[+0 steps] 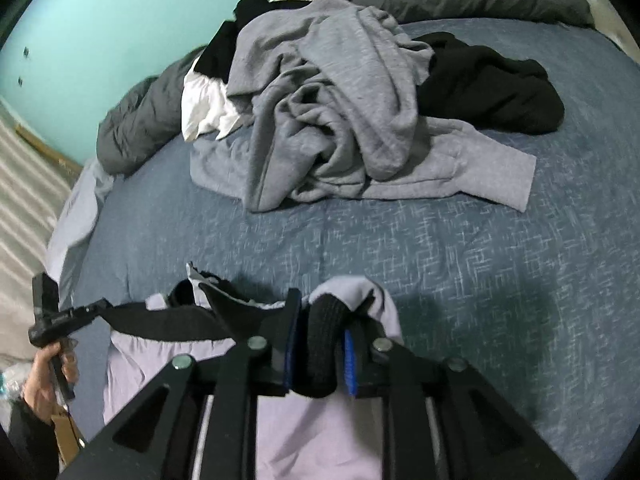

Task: Fold clothes
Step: 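Lift the hem band with both tools and fold it toward the collar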

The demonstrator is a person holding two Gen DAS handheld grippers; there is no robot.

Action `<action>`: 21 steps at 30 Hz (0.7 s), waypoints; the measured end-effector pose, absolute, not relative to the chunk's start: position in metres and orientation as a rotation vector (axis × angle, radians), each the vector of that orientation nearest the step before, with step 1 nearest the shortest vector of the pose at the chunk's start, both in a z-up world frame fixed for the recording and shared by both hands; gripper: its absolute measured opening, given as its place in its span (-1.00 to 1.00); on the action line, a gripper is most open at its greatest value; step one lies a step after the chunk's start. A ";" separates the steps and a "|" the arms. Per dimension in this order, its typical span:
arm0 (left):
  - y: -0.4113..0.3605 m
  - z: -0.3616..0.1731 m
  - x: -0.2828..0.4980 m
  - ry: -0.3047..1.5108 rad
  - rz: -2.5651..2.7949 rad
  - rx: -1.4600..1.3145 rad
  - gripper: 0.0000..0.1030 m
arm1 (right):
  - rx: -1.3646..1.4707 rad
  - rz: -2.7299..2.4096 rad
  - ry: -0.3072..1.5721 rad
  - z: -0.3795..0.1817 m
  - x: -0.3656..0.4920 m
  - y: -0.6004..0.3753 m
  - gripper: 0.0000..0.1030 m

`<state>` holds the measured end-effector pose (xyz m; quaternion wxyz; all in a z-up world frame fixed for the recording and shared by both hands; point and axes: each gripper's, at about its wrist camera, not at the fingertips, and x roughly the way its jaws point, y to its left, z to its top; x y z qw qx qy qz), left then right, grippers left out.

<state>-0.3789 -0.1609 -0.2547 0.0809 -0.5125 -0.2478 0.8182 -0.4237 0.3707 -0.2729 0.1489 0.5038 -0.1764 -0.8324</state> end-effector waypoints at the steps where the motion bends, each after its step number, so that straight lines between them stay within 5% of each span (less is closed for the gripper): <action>1: -0.160 -0.253 -0.378 -0.725 2.457 -1.525 -0.15 | 1.434 -2.391 -0.536 -0.274 -0.423 0.374 -0.59; 5: -0.157 -0.246 -0.371 -0.684 2.486 -1.499 -0.14 | 1.421 -2.376 -0.597 -0.271 -0.421 0.376 -0.05; 10: -0.152 -0.242 -0.364 -0.648 2.490 -1.489 -0.12 | 1.384 -2.390 -0.635 -0.259 -0.420 0.377 -0.03; 15: -0.152 -0.244 -0.359 -0.634 2.489 -1.500 -0.12 | 1.346 -2.377 -0.746 -0.251 -0.421 0.383 0.35; 21: -0.152 -0.245 -0.358 -0.600 2.507 -1.490 -0.06 | 1.308 -2.505 -0.695 -0.233 -0.417 0.400 0.40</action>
